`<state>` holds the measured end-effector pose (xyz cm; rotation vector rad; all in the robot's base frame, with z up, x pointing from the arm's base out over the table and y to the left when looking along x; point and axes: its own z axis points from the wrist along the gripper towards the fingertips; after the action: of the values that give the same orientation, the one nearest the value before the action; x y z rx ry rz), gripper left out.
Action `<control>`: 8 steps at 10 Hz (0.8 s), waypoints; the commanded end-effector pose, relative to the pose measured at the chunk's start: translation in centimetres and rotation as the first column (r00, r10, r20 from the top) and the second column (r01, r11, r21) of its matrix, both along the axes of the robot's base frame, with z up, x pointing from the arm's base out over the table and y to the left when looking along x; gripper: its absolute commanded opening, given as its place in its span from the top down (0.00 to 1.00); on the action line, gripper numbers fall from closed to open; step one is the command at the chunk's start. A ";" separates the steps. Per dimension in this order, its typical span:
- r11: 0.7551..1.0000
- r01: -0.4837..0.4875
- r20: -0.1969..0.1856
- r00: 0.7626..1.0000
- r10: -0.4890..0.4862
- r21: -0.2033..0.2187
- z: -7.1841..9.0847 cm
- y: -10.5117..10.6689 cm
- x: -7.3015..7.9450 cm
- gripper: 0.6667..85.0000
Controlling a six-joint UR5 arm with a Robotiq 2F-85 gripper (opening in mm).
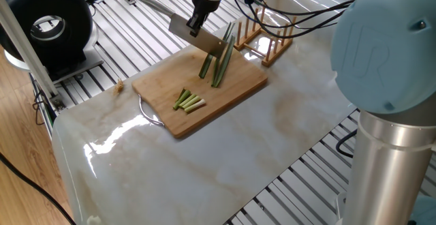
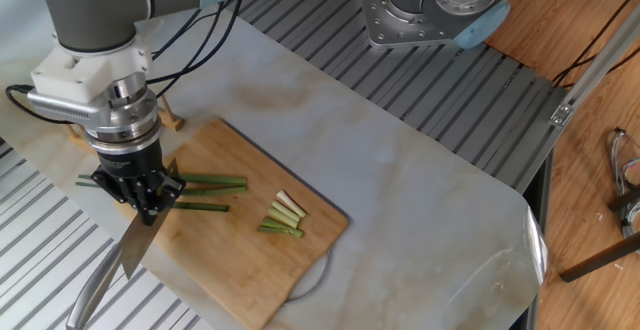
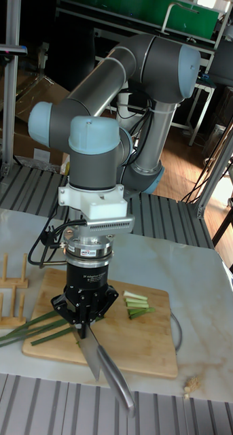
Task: Chop the green garlic
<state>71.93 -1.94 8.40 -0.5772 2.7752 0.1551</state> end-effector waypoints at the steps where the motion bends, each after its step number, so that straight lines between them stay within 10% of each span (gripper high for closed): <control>1: 1.000 0.008 -0.003 1.000 -0.008 0.024 0.2 0.4 -0.1 0.99; 8: 1.000 0.002 0.006 1.000 -0.002 -0.004 0.4 -0.5 0.0 0.99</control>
<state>71.87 -2.46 8.47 -0.5883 2.7746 0.1334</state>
